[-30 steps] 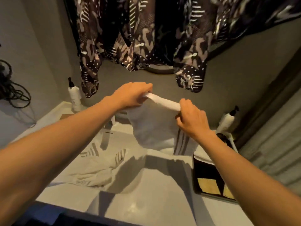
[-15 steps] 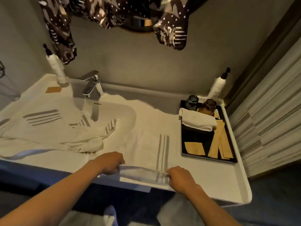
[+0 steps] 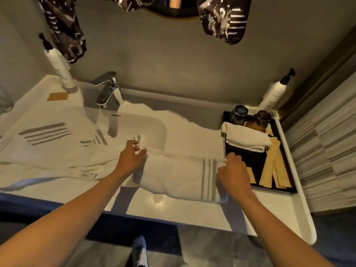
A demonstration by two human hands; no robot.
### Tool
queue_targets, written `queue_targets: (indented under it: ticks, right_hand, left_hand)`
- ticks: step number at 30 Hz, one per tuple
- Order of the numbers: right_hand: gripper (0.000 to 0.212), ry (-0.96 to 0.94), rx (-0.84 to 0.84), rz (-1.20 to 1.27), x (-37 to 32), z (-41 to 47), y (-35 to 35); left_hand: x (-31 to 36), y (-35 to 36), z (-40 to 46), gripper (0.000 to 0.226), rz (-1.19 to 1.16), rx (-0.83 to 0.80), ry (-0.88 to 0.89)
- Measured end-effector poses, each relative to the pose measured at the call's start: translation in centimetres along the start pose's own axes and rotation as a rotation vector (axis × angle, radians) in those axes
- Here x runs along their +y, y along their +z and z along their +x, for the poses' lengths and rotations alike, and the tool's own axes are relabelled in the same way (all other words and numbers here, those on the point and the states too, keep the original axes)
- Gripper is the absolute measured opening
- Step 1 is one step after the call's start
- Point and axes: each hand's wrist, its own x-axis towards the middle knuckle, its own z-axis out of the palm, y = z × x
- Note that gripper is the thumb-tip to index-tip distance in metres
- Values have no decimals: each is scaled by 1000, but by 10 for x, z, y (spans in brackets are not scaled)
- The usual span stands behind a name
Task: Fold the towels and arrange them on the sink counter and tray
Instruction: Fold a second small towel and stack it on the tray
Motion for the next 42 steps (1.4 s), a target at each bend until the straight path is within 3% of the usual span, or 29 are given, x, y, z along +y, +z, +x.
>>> queue_targets:
  ticks: [2,3,5,7,8,9,11,13,15,18,20,22,25,28,29,32,34,37,39,42]
  right_hand:
    - [25,-242,162,-46,-9,-17,19]
    - [24,-380,155,-33,-13,-27,31]
    - [23,-546,35,-28,-16,-45,61]
    - [33,-486,-40,-50,-11,-57,86]
    - [39,-458,-49,-64,-8,-59,92]
    - [43,-450,-53,-67,-4,-60,97]
    - [43,-460,-74,-26,1,-57,99]
    - [35,-444,-72,26,2,-49,95]
    - [22,-401,-19,2,-2,-41,88]
    - [14,-358,-34,-43,-6,-37,85]
    - [17,-323,-50,-66,-1,-42,88]
    - [21,-279,-66,-87,3,-52,87]
    - [24,-287,-41,-149,1,-66,84]
    - [21,-190,-7,-187,-6,-72,74]
    - [25,-96,-10,-181,-6,-74,69]
    - [62,293,-127,-56,-9,-79,58]
    - [80,498,-184,143,-10,-77,55]
    - [74,713,-291,588,-14,-58,49]
    - [61,714,-386,711,-20,-41,42]
    - [61,650,-445,749,-23,-24,29]
  left_hand:
    - [-12,14,-2,35,128,154,162]
    - [-17,21,-8,33,232,176,312]
    - [-32,39,-21,33,446,40,631]
    - [-49,57,-34,41,609,-170,789]
    - [-59,62,-38,46,635,-189,726]
    - [-65,61,-39,52,589,-157,546]
    - [-70,51,-34,63,425,-76,68]
    - [-66,43,-23,69,295,-191,-223]
    - [-50,42,-13,64,28,-265,-336]
    - [-26,42,-6,53,-398,-228,-470]
    - [-22,35,-5,56,-480,-185,-481]
    - [-26,26,-12,58,-311,-171,-390]
    - [-39,21,-39,57,193,-177,-122]
    - [-46,33,-58,51,643,107,372]
    - [-44,43,-62,43,724,114,570]
    - [-35,73,-74,23,675,-173,959]
    - [-37,90,-85,33,662,-249,1031]
    - [-47,99,-94,43,684,-267,987]
    - [-53,98,-96,45,708,-307,930]
    - [-54,94,-95,50,706,-379,827]
